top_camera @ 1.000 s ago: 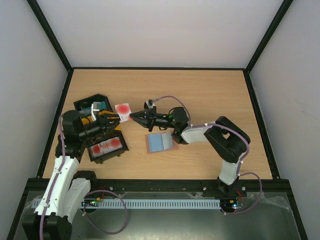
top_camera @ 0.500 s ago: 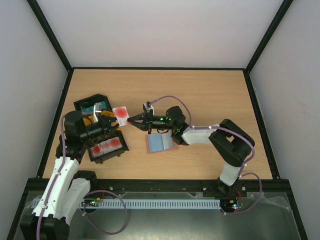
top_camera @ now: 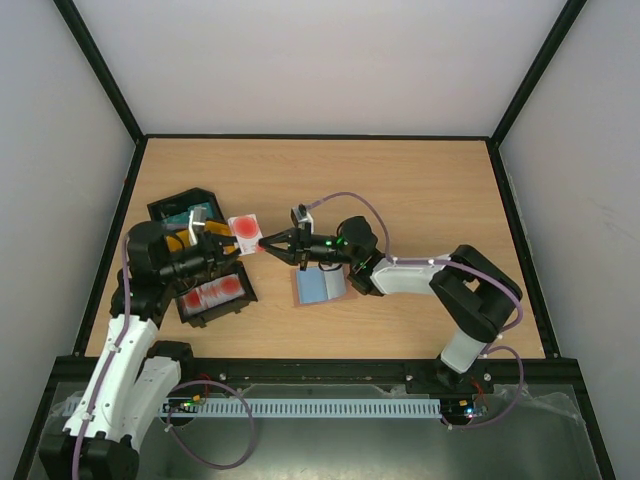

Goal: Put the credit cards into the card holder
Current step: Pick up the credit card from the storage box.

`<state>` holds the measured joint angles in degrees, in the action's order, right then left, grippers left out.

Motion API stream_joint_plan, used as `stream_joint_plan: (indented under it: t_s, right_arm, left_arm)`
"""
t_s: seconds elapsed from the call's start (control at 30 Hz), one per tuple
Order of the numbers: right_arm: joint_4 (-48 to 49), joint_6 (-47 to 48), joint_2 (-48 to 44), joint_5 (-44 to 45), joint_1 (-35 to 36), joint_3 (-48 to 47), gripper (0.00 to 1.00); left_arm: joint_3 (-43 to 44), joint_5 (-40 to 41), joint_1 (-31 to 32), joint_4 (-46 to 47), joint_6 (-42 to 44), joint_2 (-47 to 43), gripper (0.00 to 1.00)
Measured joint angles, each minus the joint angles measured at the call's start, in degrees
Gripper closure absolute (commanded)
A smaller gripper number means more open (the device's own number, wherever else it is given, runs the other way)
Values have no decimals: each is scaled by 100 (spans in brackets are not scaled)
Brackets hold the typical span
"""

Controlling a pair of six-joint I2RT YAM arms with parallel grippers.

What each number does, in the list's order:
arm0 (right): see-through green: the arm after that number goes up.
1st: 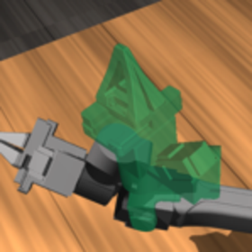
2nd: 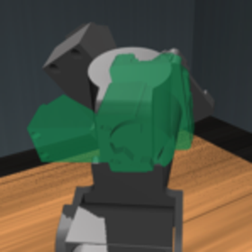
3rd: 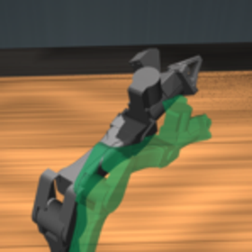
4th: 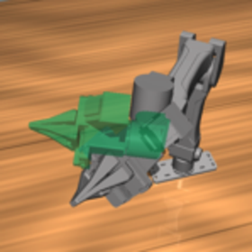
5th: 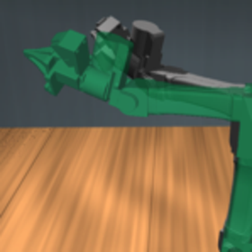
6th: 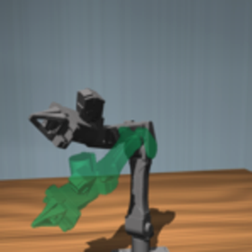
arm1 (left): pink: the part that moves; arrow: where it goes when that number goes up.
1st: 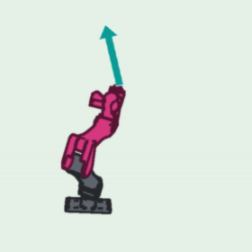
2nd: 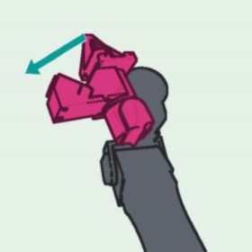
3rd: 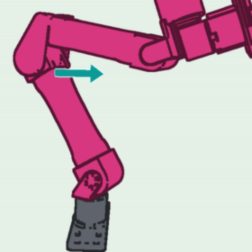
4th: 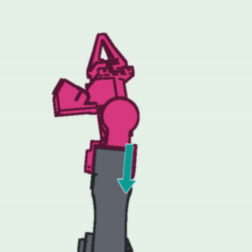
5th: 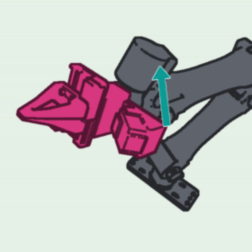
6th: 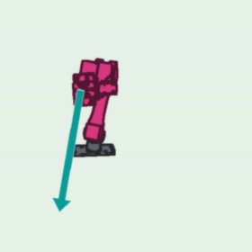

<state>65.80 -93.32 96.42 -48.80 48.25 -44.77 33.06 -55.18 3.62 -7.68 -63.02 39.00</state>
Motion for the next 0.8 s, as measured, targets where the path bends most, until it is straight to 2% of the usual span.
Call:
stream_joint_plan:
  t_s: [0.23, 0.47, 0.63, 0.8]
  right_arm:
    - [-13, 192, -81, 323, -273, 114, 97]
    - [-26, 361, -181, 422, -398, 116, 98]
    - [-492, 761, -457, 474, -404, 116, 98]
    - [-1969, 1714, -929, 861, -409, 37, 98]
  left_arm:
    - [7, 157, -321, -173, 92, -74, 97]
    - [52, 232, -341, -326, 197, -87, 97]
    - [343, 855, -356, -1471, 988, 42, 98]
    - [750, 2424, -358, -3211, 2039, 275, 97]
